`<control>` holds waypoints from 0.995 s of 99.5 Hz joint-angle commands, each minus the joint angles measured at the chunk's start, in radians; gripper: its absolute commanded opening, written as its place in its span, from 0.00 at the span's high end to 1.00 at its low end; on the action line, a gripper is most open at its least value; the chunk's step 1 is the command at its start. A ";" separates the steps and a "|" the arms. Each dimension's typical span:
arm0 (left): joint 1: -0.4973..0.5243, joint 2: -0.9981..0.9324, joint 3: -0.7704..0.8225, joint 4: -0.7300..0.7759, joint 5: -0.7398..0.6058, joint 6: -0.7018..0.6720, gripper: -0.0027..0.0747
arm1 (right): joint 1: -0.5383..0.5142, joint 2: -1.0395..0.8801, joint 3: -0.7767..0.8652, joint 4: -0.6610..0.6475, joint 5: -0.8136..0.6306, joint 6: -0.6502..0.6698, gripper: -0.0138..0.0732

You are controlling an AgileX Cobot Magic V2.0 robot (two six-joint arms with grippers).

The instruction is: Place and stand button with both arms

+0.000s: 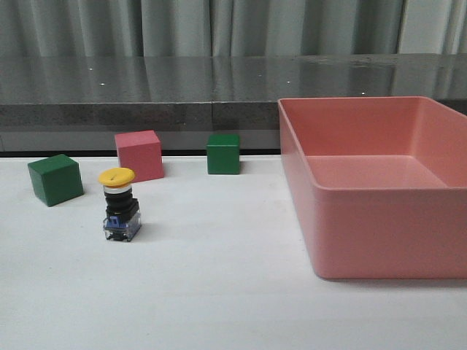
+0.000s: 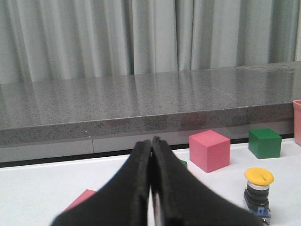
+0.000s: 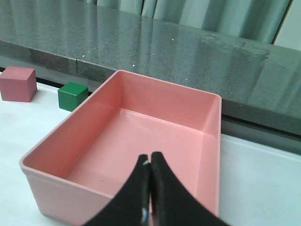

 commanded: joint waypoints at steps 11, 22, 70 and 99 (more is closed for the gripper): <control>0.000 -0.031 0.047 -0.001 -0.081 -0.010 0.99 | -0.005 -0.026 0.026 -0.050 -0.089 0.084 0.91; 0.000 -0.031 0.047 -0.001 -0.081 -0.010 0.99 | -0.005 -0.087 0.084 -0.069 -0.124 0.236 0.91; 0.000 -0.031 0.047 -0.001 -0.081 -0.010 0.99 | -0.005 -0.307 0.292 -0.225 -0.212 0.476 0.91; 0.000 -0.031 0.047 -0.001 -0.081 -0.010 0.99 | -0.005 -0.307 0.292 -0.230 -0.215 0.478 0.91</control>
